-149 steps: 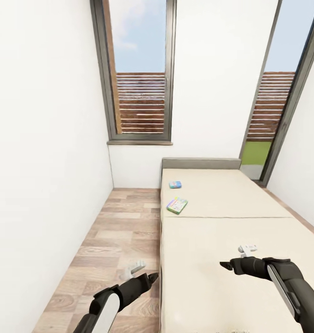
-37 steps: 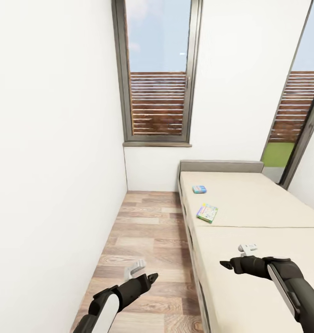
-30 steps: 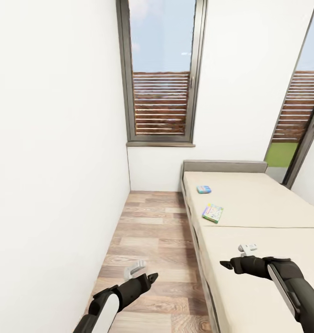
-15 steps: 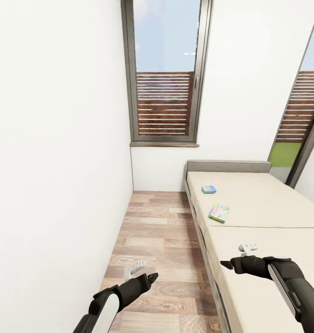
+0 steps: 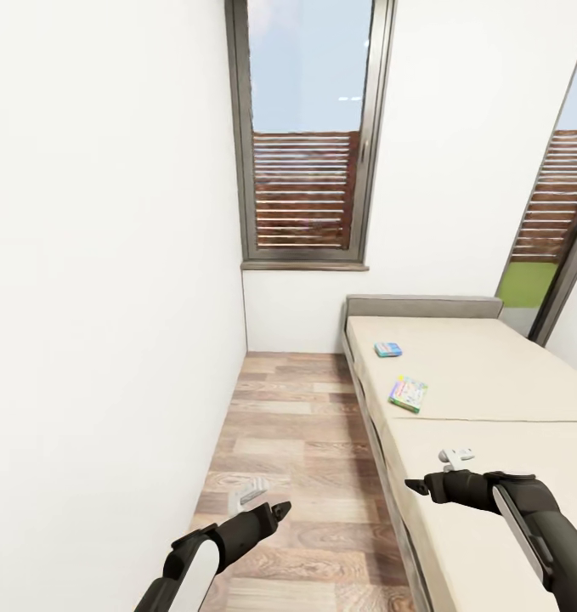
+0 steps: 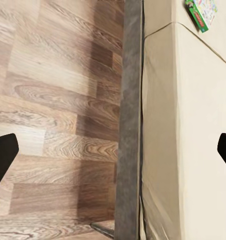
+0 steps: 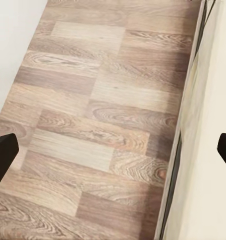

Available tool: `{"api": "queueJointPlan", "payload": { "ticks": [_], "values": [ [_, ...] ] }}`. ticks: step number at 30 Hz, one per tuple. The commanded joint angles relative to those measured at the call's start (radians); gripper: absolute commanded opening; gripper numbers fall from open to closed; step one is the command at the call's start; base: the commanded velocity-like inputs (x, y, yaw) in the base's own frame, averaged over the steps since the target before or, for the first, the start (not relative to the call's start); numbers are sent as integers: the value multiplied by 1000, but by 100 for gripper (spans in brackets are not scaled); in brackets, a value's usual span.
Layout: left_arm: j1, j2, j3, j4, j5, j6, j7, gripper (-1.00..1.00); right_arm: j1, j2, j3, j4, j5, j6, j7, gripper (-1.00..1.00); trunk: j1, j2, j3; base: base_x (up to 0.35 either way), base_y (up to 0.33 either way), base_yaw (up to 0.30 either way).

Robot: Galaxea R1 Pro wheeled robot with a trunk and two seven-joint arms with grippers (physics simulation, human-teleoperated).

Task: Put all the toys in the child's room - the three board games (two on the bed and one on the table), the two jigsaw puzzles on the table, and the tennis ball on the table - inside the toy box on the table in the child's room.

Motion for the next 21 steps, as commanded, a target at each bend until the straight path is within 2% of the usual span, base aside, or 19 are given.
{"api": "queueJointPlan", "payload": {
  "ticks": [1, 21],
  "values": [
    [-1, 0, -1, -1, 10, 4, 7, 100, -1, 0, -1, -1, -1, 6, 3, 100, 0, -1, -1, 54, 57, 0],
    [-1, 0, -1, -1, 11, 4, 7, 100, -1, -1, -2, -1, -1, 6, 3, 100, 0, -1, -1, 19, 18, 0]
  ]
}}
